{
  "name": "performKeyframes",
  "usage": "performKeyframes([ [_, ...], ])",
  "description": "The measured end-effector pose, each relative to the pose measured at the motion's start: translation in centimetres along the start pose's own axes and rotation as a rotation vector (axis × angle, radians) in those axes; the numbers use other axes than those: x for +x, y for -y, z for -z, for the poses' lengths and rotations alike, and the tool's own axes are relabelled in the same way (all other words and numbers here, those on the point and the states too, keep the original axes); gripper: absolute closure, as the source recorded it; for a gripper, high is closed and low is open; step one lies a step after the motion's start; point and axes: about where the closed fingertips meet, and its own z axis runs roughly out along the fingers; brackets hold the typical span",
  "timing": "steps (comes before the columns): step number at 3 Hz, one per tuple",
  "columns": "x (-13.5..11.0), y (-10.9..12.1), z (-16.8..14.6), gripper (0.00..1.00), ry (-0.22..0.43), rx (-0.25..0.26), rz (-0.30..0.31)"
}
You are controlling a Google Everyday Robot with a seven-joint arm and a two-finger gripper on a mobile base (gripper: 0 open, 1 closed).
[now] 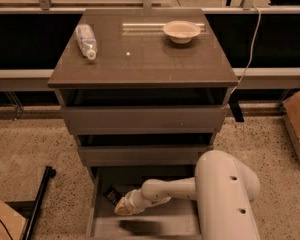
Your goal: Pick rxbar chocolate from bottom drawer and place on counter
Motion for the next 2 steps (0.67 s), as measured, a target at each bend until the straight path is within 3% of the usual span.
performKeyframes([
  [1,2.68,0.73,0.37,0.73,-0.029,-0.005,0.016],
  [2,2.72,0.71,0.21,0.52,-0.032,-0.004,0.015],
])
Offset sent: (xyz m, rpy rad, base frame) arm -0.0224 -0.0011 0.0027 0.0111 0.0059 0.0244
